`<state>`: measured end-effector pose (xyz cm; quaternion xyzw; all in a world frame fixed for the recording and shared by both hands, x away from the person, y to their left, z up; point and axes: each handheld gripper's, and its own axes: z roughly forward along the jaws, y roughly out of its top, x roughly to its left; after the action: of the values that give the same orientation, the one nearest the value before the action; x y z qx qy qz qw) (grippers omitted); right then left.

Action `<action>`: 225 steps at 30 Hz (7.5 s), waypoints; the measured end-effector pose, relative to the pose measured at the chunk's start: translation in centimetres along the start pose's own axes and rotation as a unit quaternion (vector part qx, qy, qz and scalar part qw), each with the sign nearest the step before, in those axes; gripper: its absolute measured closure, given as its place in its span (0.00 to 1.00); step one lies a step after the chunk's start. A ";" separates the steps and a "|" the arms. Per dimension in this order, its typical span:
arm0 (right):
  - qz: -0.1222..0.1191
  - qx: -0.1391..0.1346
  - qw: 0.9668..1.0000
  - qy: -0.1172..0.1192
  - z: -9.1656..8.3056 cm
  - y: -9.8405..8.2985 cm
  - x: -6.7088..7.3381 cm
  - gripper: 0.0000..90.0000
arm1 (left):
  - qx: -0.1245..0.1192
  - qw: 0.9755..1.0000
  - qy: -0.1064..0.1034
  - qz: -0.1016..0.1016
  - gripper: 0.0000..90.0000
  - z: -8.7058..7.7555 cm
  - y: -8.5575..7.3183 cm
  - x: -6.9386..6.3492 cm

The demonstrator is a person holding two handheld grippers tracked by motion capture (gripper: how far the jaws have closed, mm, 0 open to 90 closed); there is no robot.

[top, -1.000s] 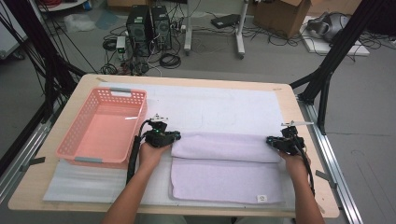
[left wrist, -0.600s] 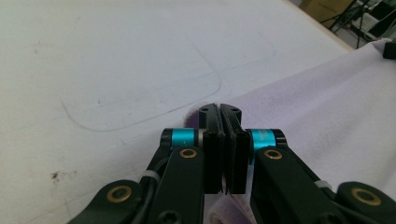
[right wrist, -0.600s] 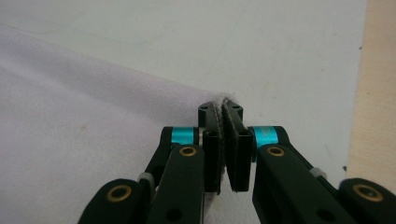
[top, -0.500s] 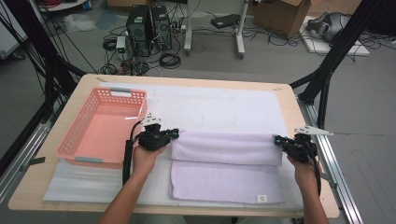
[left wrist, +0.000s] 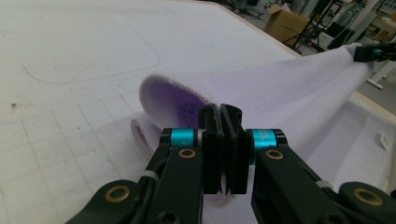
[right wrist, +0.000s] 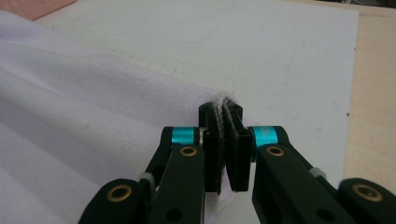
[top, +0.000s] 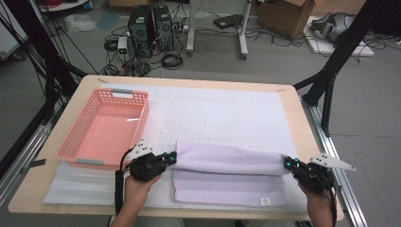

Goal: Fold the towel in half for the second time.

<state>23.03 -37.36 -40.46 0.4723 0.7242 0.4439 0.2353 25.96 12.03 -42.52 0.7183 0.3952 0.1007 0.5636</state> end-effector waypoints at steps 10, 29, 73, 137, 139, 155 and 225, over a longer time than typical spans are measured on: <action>0.008 0.010 1.000 0.009 -1.8 -2.8 0.7 0.95 | 0.010 1.000 -0.004 -0.011 0.75 -1.3 -2.0 -1.2; 0.015 0.039 0.999 0.022 -1.3 -2.9 0.7 0.95 | 0.042 0.999 -0.031 0.011 0.97 0.0 -2.3 -2.0; 0.041 0.056 0.996 0.055 -6.7 -6.1 1.9 0.68 | 0.048 0.997 -0.055 -0.018 0.65 -3.9 -4.5 -3.5; -0.001 0.100 0.995 -0.010 7.2 0.3 -3.7 0.55 | 0.105 0.992 0.058 -0.027 0.44 6.5 0.5 3.2; -0.001 0.106 0.994 -0.003 7.4 0.1 -3.8 0.54 | 0.113 0.992 0.059 -0.010 0.47 6.9 0.6 3.0; 0.022 0.057 0.998 0.024 8.0 1.3 -4.8 0.92 | 0.062 0.995 0.072 -0.032 0.88 7.4 2.5 3.8; -0.059 0.087 0.994 0.005 3.1 -2.7 -0.1 0.80 | 0.104 0.993 0.041 0.039 0.80 3.0 -1.4 1.1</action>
<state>24.17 -36.52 -44.33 0.4452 0.7880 0.3665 0.2157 27.85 10.70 -45.13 0.7831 0.3980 0.1102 0.4650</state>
